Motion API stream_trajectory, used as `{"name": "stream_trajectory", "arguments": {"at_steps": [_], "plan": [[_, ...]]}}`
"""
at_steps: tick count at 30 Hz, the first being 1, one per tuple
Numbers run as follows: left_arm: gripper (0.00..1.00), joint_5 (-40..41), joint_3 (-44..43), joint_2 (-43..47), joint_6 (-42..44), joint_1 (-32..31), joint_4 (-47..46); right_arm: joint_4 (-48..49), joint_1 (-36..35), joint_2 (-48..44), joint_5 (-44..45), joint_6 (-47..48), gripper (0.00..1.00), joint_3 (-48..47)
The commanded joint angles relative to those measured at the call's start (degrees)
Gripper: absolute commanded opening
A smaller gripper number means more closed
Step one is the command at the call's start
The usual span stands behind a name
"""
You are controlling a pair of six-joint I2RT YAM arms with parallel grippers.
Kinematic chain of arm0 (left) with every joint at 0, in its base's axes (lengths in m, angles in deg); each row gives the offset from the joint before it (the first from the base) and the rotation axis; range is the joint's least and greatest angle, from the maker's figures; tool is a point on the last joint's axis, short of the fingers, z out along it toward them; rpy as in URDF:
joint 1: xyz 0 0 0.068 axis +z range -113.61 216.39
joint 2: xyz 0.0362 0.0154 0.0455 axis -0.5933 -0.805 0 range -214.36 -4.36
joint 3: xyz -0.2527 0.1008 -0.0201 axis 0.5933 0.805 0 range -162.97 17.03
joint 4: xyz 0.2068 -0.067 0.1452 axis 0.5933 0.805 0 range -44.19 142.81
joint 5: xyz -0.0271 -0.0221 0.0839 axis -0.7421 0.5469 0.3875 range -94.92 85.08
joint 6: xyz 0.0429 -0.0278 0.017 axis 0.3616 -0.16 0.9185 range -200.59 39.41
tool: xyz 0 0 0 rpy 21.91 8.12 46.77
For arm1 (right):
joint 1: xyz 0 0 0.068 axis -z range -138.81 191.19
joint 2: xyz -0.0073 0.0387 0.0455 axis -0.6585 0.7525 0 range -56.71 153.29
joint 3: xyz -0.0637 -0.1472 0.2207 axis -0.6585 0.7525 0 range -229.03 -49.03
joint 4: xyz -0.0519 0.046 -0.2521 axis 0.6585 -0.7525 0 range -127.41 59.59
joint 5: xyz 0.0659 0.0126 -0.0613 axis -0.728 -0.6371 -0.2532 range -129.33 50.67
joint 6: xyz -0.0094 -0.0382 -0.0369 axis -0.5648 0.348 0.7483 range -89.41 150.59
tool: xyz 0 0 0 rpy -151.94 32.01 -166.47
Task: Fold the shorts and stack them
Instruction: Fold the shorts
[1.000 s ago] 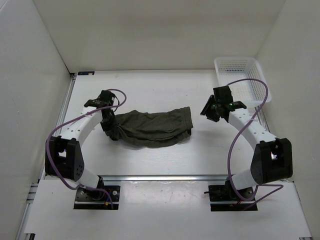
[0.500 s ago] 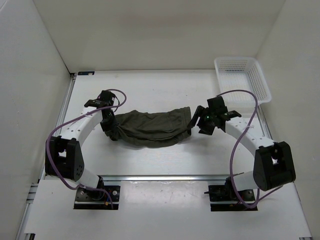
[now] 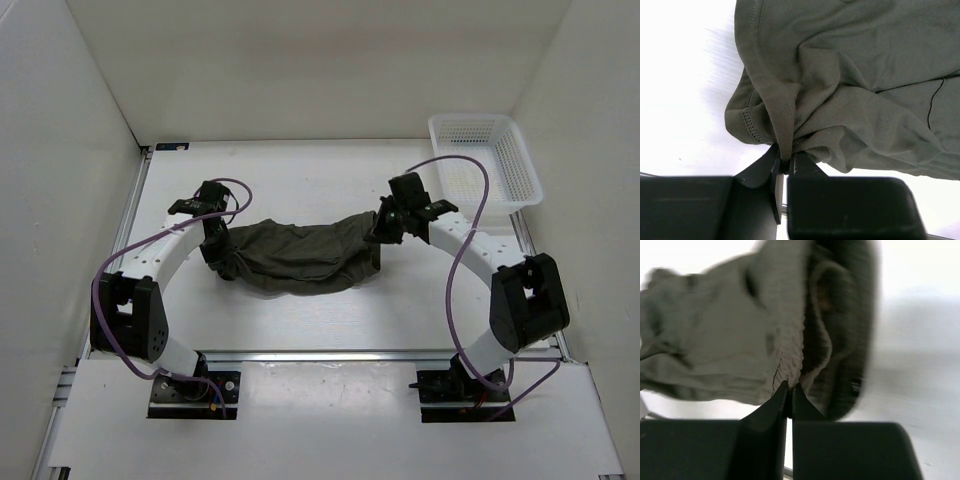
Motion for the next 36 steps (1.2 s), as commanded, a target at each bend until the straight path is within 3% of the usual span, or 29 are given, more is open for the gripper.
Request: {"name": "stream_trajectory", "arguments": {"at_steps": [1,9,15,24,25,27,28,29,31,36], "plan": [[0.10,1.3,-0.2,1.4,-0.5,-0.2,-0.8,-1.6,-3.0,-1.9,1.1,1.6,0.00,-5.6],[0.10,1.3,-0.7,0.4,-0.5,-0.2,-0.8,-4.5,-9.1,-2.5,4.0,0.9,0.00,-4.1],[0.10,1.3,-0.7,0.4,-0.5,-0.2,-0.8,-3.9,-9.2,1.6,10.3,0.3,0.00,1.1],[0.10,2.4,-0.7,1.5,-0.5,-0.2,-0.3,-4.0,-8.6,2.8,9.1,-0.2,0.00,4.6],[0.10,2.4,-0.7,1.5,-0.5,-0.2,-0.3,-4.7,-8.6,1.7,9.9,-0.8,0.03,4.6],[0.10,2.4,-0.7,1.5,-0.5,-0.2,-0.3,-5.3,-8.6,0.1,10.5,-1.3,0.29,4.0],[0.10,2.4,-0.7,1.5,-0.5,-0.2,-0.3,-6.0,-8.6,-2.2,11.1,-2.0,0.46,4.0],[0.10,2.4,-0.7,2.1,-0.5,-0.2,-0.3,-6.0,-8.6,-3.5,11.6,-2.1,0.78,4.0],[0.10,2.4,-0.7,2.1,-0.5,-0.2,-0.3,-7.3,-8.6,-6.7,12.6,-3.5,0.91,5.3],[0.10,2.4,-0.7,2.1,0.1,-0.2,0.2,-7.9,-8.1,-11.1,10.7,-8.3,0.96,10.3]]}}
